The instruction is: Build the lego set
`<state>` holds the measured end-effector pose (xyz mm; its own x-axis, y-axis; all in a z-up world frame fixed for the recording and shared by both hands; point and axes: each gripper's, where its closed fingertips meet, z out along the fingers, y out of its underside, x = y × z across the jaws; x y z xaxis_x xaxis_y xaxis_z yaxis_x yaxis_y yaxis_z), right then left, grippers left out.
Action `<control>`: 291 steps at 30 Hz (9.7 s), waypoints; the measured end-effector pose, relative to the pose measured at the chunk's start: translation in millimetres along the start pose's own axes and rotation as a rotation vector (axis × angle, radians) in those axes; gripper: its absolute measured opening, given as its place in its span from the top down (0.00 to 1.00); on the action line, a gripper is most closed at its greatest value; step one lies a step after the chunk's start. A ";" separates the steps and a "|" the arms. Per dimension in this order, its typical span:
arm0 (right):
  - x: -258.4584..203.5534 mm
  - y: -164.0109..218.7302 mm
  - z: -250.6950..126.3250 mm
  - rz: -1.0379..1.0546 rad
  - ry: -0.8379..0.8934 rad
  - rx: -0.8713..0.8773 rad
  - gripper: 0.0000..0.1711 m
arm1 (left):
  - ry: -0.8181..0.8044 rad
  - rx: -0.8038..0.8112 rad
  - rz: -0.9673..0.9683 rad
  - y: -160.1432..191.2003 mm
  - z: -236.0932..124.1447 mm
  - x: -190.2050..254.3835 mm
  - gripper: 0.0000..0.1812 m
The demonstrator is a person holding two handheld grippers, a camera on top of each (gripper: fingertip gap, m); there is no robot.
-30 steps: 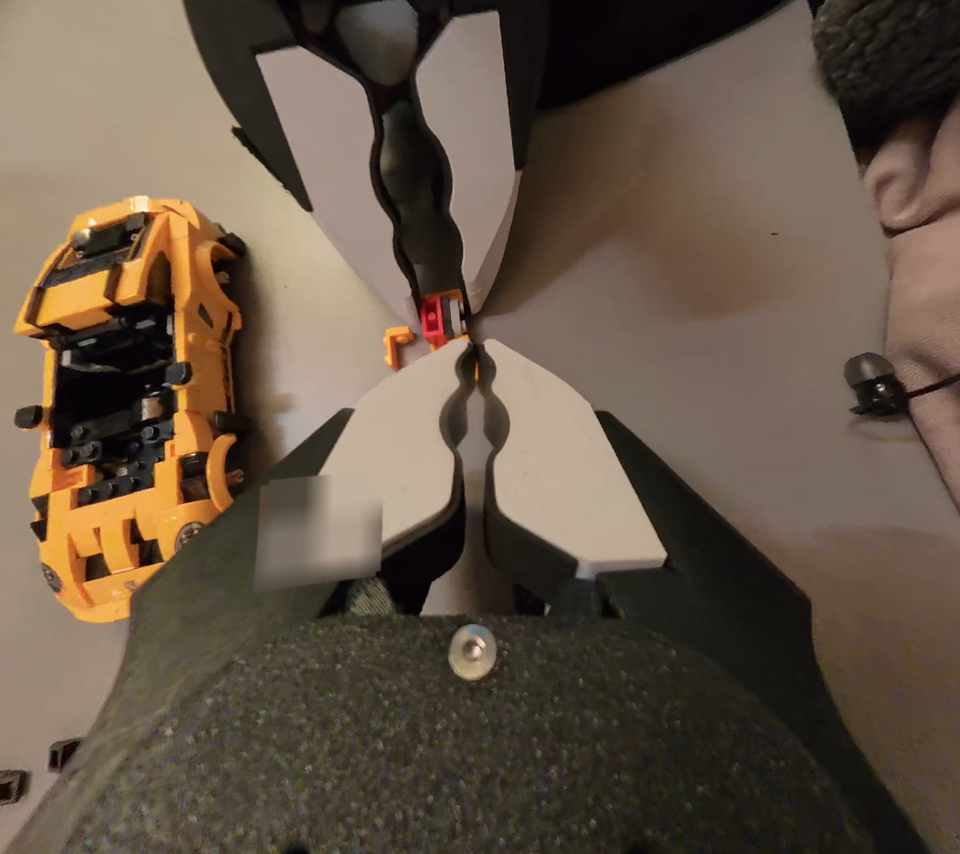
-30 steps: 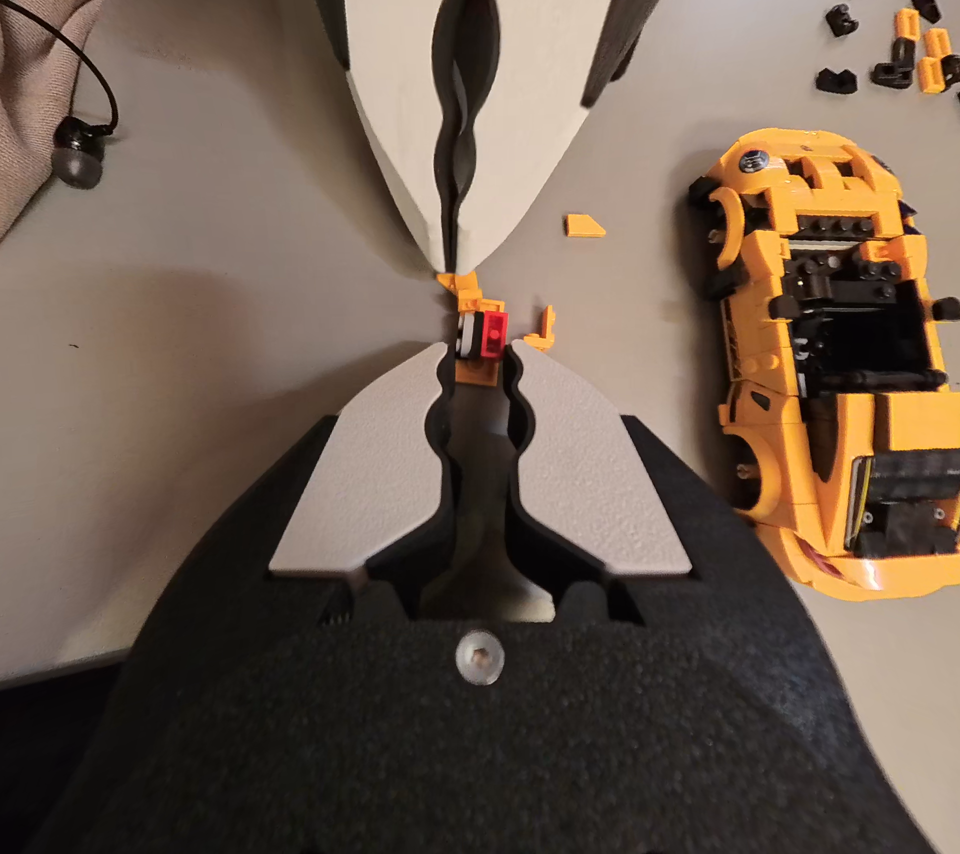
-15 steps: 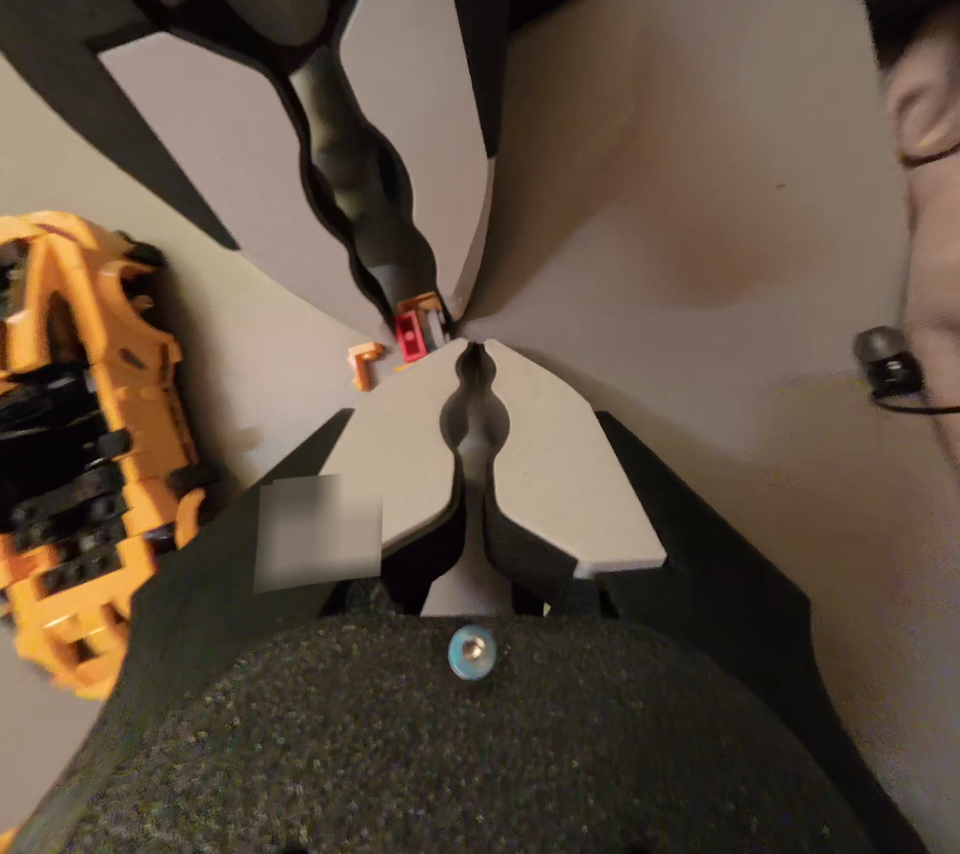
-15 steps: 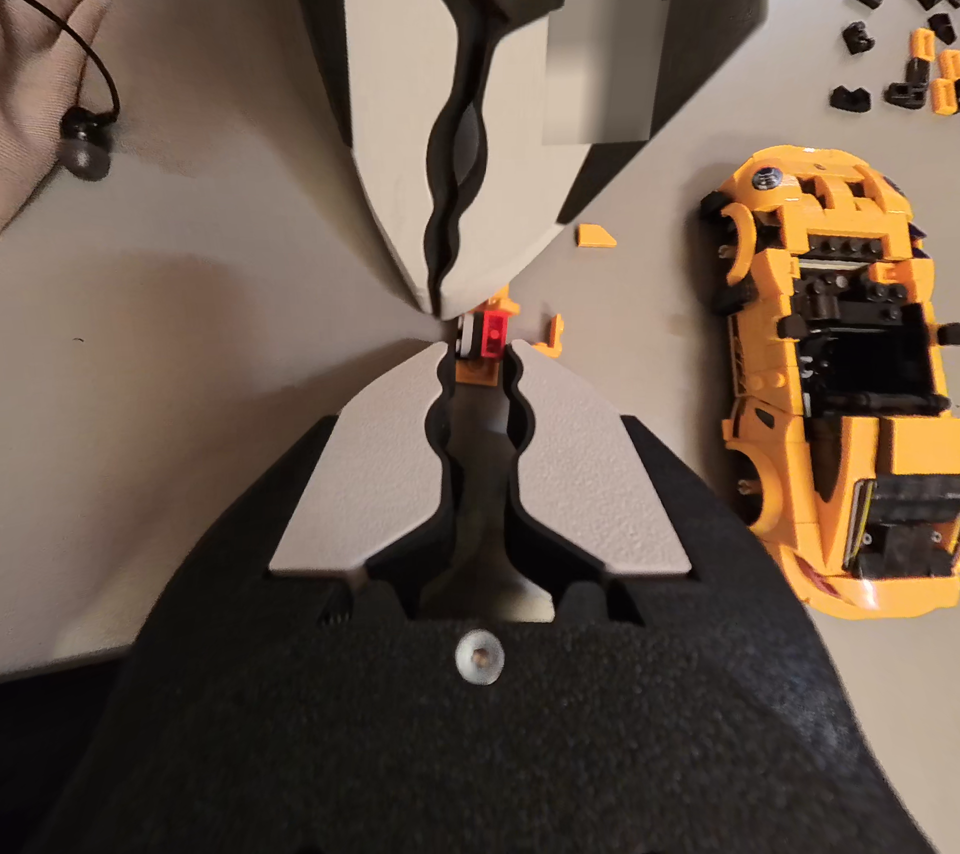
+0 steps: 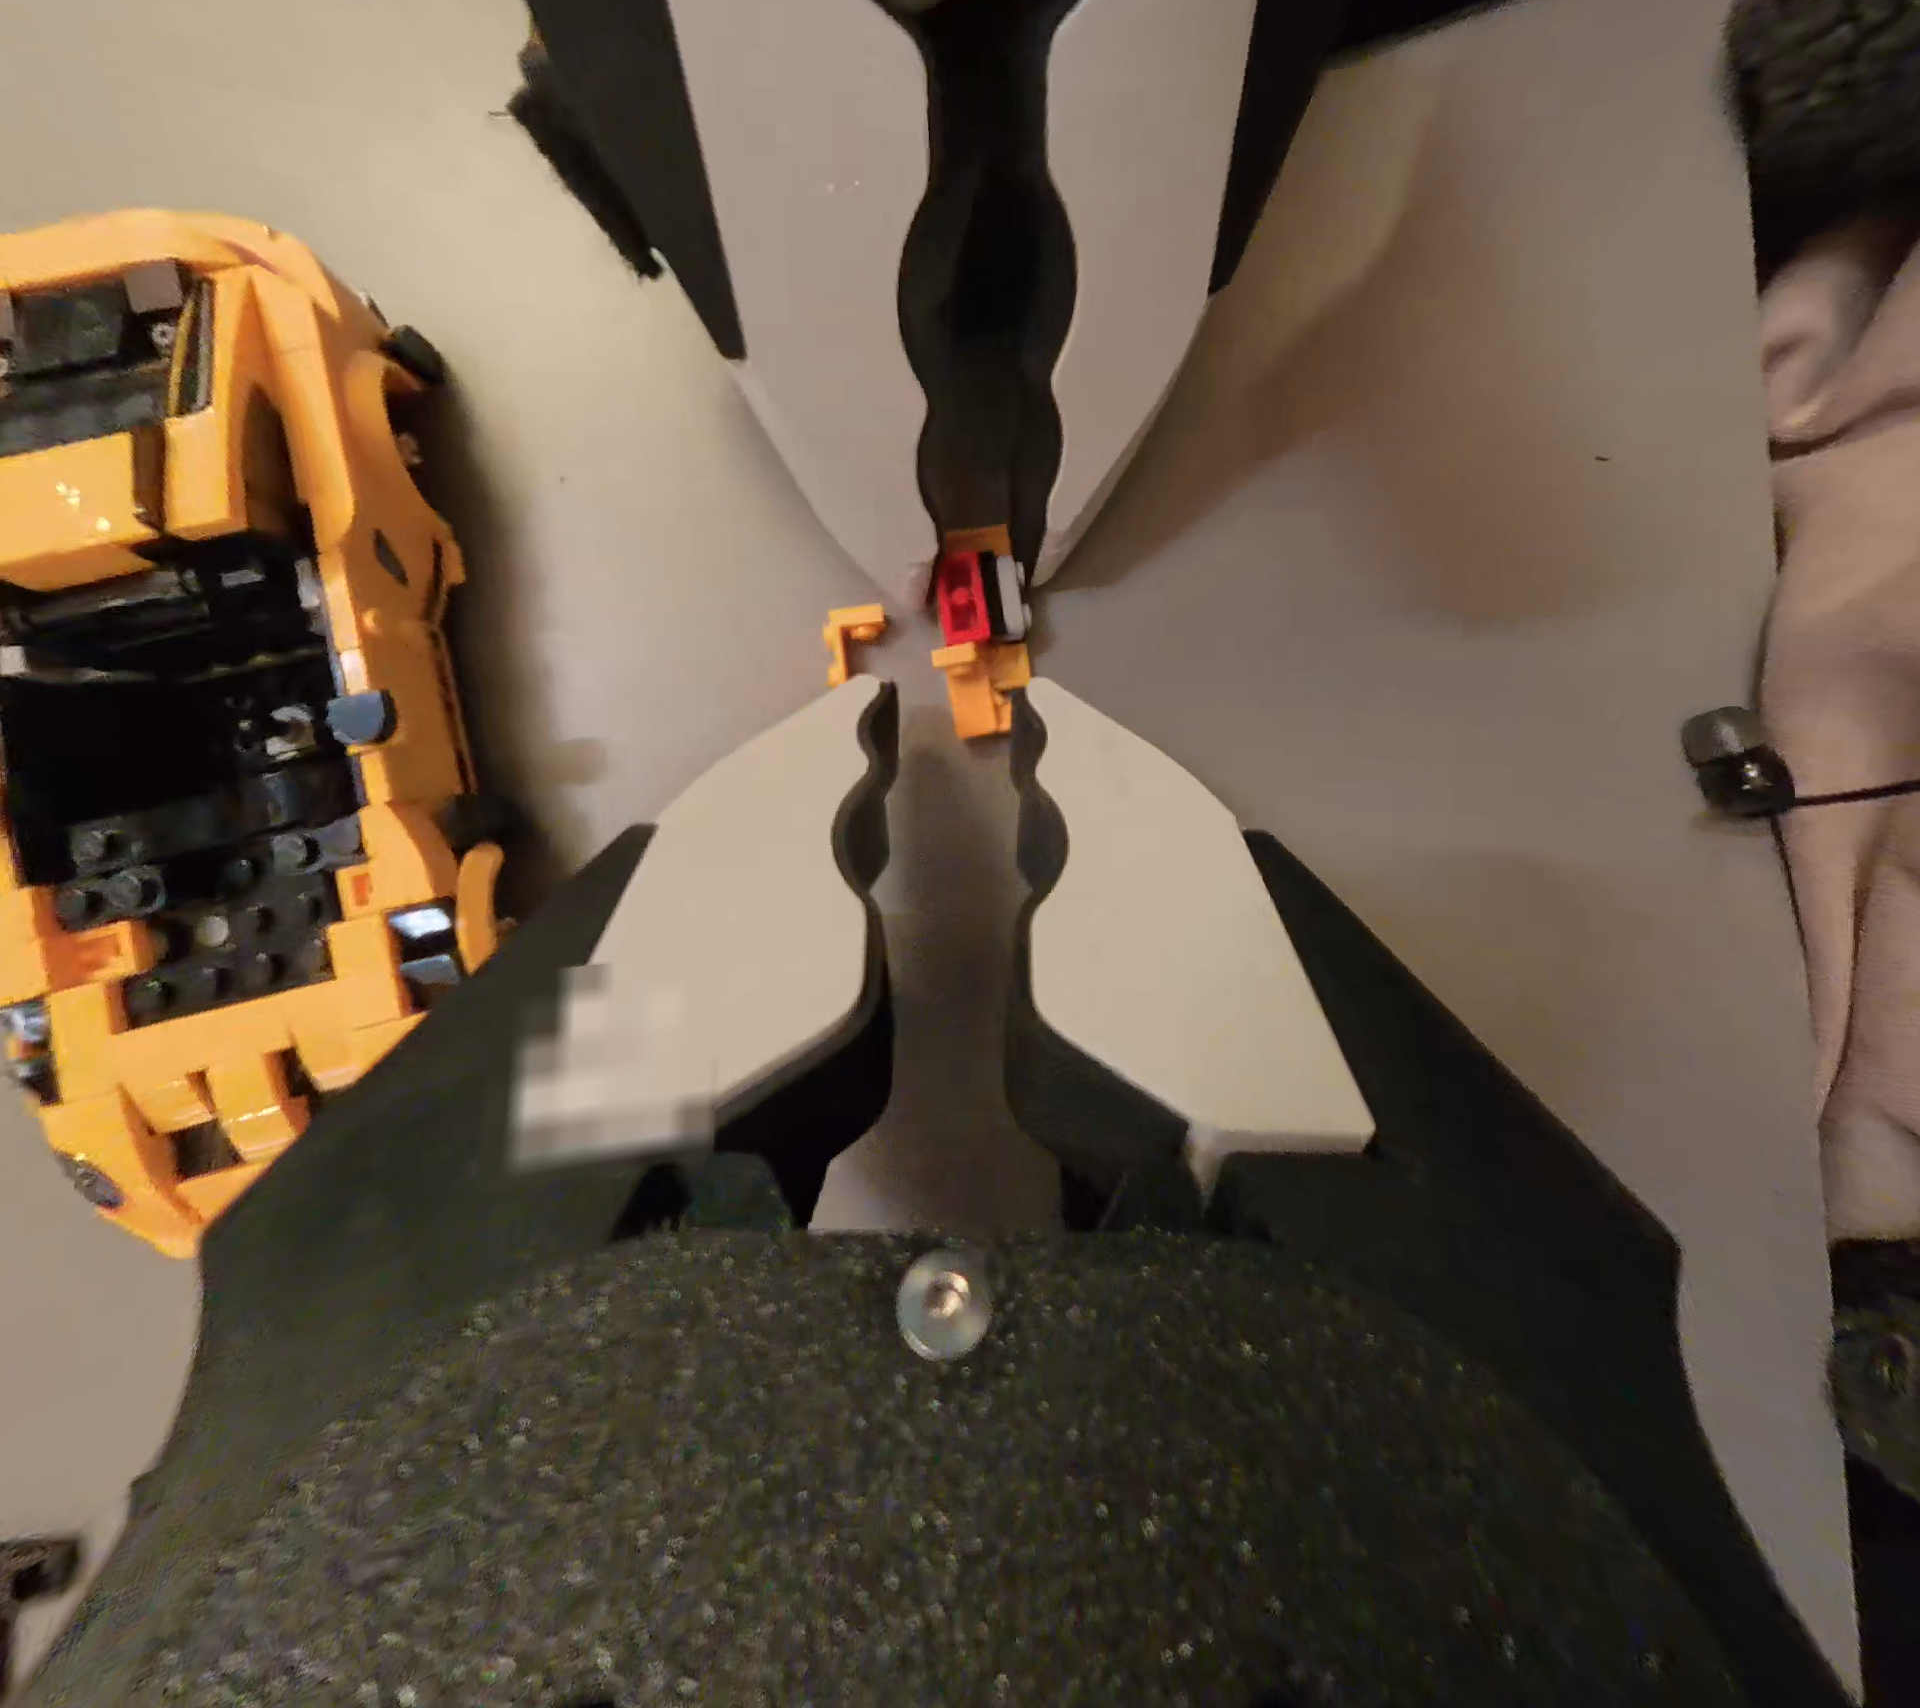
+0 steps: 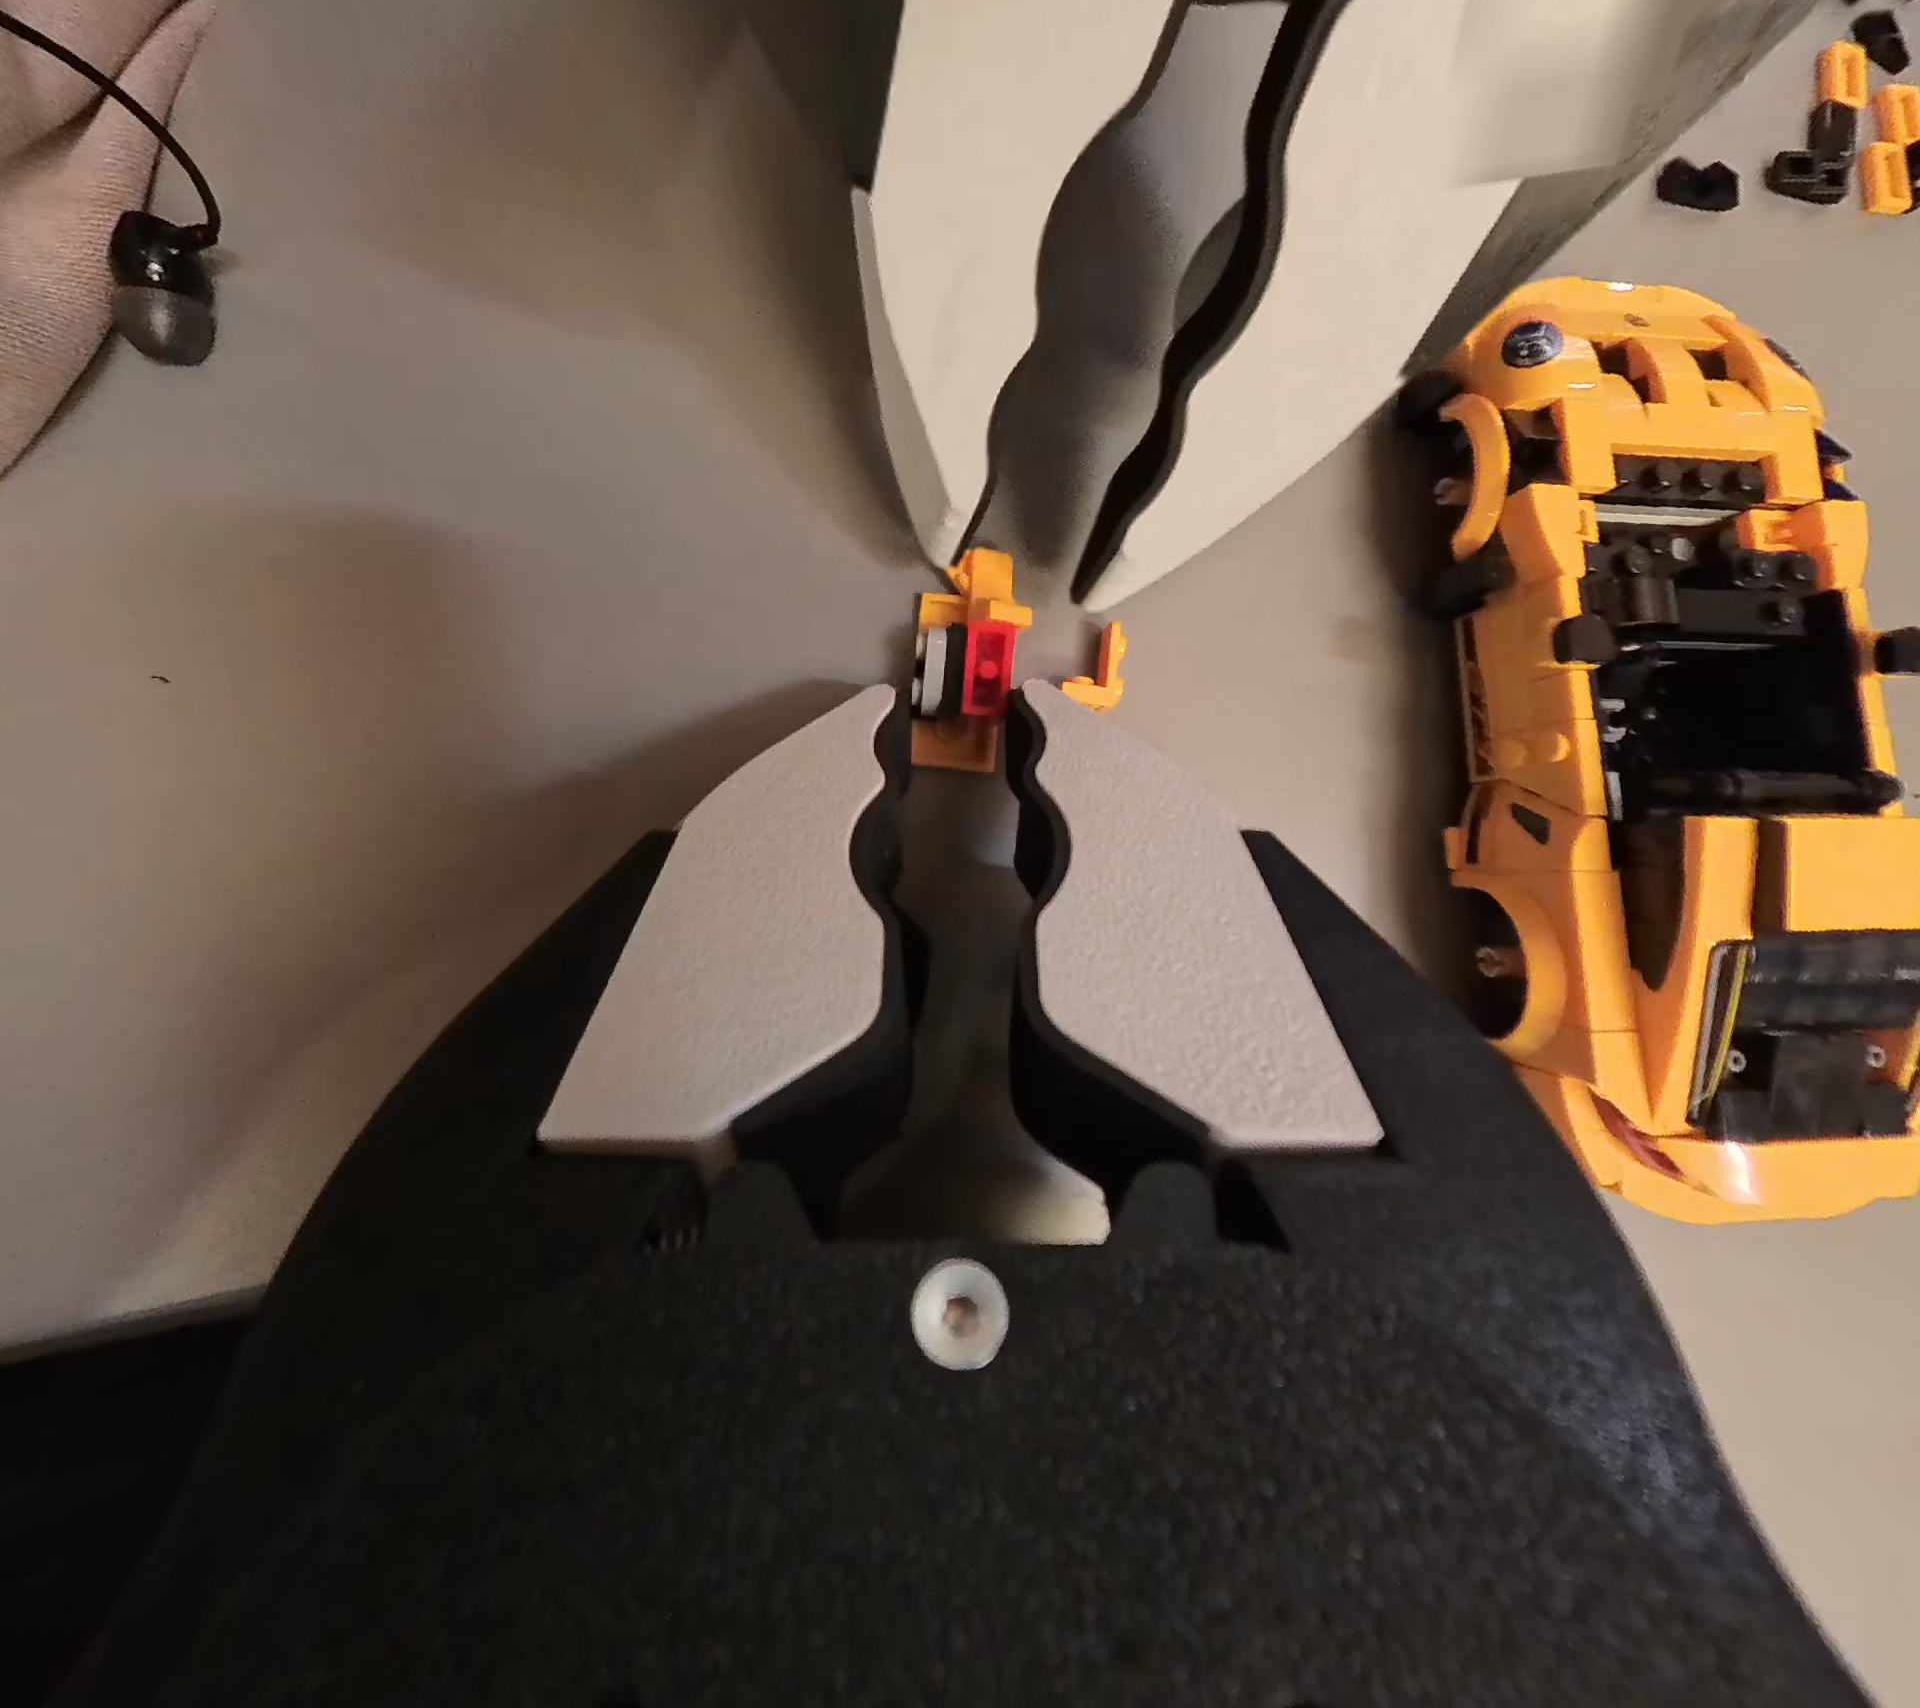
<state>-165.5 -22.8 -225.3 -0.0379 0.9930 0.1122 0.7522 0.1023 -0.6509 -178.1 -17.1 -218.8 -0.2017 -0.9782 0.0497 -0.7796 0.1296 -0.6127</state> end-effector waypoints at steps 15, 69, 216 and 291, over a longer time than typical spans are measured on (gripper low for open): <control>-0.3 0.6 -0.1 0.009 0.000 -0.005 0.90 | 0.023 -0.035 -0.025 -0.5 9.0 12.4 0.95; 1.7 1.3 -0.3 0.041 0.006 0.018 0.90 | -0.046 -0.144 0.004 -1.3 10.2 10.5 0.98; 51.2 -6.9 -26.3 0.222 0.203 0.225 0.93 | -0.116 0.485 -0.069 -30.0 -41.4 -39.5 0.93; 10.6 6.5 -0.6 0.518 0.164 -0.148 0.92 | -0.252 0.241 0.033 1.4 -24.3 -44.6 0.98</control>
<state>-160.6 -11.7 -227.9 0.4551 0.8876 -0.0707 0.7300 -0.4174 -0.5412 -184.6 30.6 -202.7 -0.0485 -0.9873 -0.1514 -0.6062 0.1496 -0.7811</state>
